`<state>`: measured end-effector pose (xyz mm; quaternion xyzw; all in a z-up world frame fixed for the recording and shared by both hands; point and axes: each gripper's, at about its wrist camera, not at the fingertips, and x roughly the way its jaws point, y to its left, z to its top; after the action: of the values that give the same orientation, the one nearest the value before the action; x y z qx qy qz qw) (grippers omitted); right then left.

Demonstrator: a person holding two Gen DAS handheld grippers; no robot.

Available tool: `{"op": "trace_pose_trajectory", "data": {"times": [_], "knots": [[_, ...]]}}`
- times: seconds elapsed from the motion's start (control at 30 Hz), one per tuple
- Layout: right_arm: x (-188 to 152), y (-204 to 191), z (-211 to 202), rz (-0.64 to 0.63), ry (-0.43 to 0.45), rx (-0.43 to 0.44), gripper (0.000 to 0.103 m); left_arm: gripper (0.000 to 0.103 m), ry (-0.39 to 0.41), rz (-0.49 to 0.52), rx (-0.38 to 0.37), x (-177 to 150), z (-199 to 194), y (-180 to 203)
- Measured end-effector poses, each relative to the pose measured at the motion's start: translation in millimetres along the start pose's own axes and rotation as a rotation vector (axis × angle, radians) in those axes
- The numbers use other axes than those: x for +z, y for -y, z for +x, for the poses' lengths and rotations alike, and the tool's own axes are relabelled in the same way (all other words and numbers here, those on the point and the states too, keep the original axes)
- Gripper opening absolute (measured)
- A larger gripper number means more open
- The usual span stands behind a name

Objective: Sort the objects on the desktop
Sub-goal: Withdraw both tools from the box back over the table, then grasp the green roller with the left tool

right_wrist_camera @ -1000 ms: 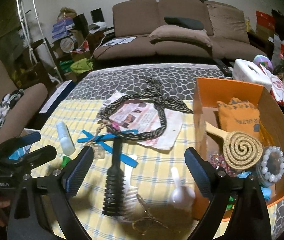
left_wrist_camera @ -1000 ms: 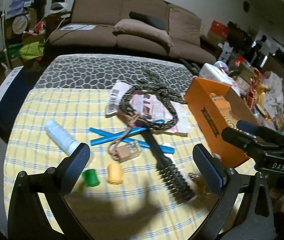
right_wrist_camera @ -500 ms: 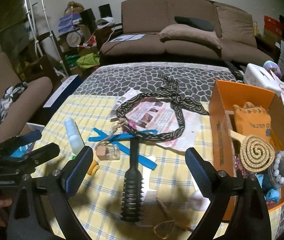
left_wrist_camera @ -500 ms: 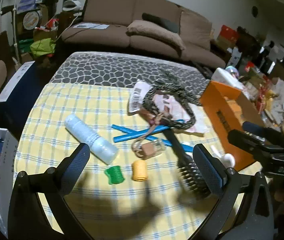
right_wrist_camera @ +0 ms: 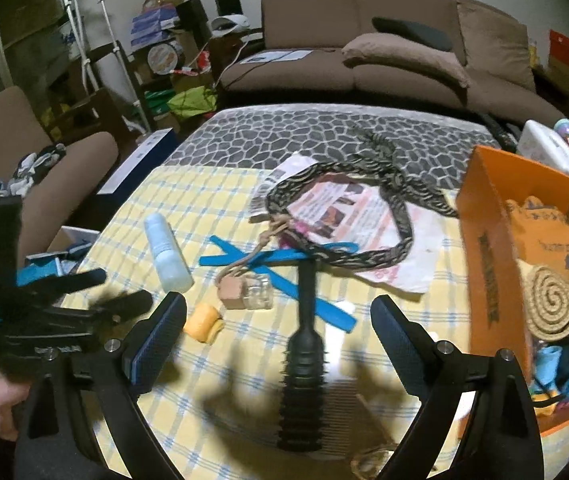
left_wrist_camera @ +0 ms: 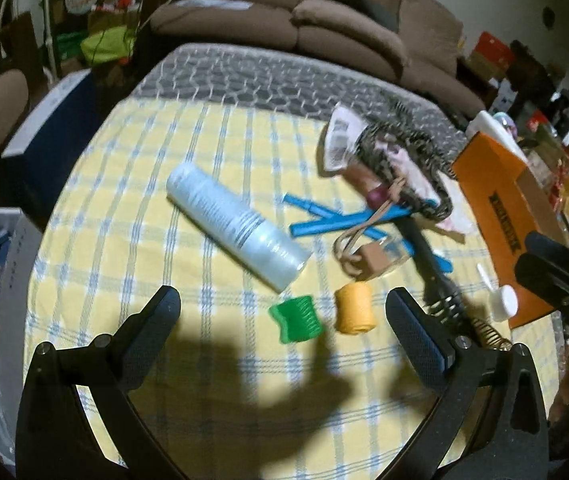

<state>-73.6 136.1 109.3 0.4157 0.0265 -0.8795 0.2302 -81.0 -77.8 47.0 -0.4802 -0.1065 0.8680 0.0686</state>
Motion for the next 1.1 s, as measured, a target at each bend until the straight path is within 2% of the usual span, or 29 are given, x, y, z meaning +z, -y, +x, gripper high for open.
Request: {"op": "trace_pose_trajectory", "data": {"times": [0.13,0.2,0.27,0.37,0.47,0.8,0.93,1.03,1.1], "knots": [[-3,-11,13,0.008,-0.025,0.043,0.086,0.087,-0.031,-0.043,-0.017,-4,7,-12],[-5,-17,22,0.009,-0.047,0.060,0.076,0.076,-0.041,-0.057,-0.024,-6,10,-16],[-7,-22,32,0.010,-0.070,0.072,0.069,0.070,-0.047,-0.062,-0.029,-6,11,-18],[-13,-29,46,0.012,-0.101,0.089,0.062,0.059,-0.058,-0.049,-0.034,-6,14,-17],[-17,-34,58,0.010,-0.137,0.094,0.047,0.046,-0.078,-0.016,-0.029,-8,20,-10],[-22,-34,71,0.048,-0.162,0.119,0.046,0.043,-0.107,0.039,-0.024,-12,32,3],[-16,-29,62,0.061,-0.135,0.123,0.046,0.042,-0.111,0.054,-0.022,-13,34,5],[-12,-19,55,0.073,-0.113,0.101,0.046,0.034,-0.116,0.079,-0.008,-14,37,9],[-11,-12,53,0.084,-0.111,0.087,0.046,0.025,-0.115,0.097,0.009,-14,39,11]]}}
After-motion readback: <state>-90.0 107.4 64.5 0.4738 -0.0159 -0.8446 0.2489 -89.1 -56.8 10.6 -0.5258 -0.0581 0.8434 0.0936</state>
